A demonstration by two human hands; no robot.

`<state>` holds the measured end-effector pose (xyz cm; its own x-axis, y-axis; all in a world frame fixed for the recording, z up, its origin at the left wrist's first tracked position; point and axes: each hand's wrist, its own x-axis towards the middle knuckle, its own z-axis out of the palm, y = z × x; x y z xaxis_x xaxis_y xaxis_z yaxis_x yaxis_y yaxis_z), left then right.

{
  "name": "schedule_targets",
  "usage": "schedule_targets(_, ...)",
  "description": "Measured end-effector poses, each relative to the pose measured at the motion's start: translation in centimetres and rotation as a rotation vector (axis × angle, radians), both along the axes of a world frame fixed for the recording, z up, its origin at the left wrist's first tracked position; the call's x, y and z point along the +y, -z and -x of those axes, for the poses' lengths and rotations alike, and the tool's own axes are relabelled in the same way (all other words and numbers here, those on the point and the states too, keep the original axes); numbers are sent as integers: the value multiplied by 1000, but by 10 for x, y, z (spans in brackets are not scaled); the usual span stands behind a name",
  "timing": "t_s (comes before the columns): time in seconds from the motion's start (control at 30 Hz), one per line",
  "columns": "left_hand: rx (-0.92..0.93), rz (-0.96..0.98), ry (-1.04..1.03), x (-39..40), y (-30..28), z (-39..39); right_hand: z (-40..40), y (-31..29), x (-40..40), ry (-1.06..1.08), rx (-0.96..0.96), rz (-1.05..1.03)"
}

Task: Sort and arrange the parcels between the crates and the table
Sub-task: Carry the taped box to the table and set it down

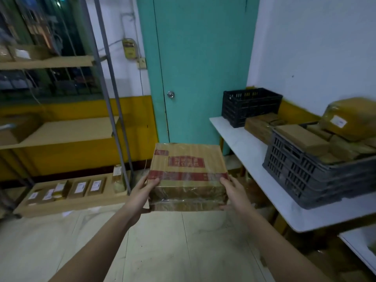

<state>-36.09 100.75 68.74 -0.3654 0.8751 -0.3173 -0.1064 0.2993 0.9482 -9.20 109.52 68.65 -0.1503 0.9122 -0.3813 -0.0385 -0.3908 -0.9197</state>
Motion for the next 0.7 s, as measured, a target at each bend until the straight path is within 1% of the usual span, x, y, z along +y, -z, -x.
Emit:
schedule_targets(0.23, -26, -15, 6, 106, -2, 52, 47, -10, 98, 30, -29, -40)
schedule_targets(0.6, -56, -57, 127, 305, -7, 130, 126, -22, 253, 160, -139, -156)
schedule_targets(0.7, -49, -47, 159, 353, -11, 144, 137, -25, 292, 206, -166, -138)
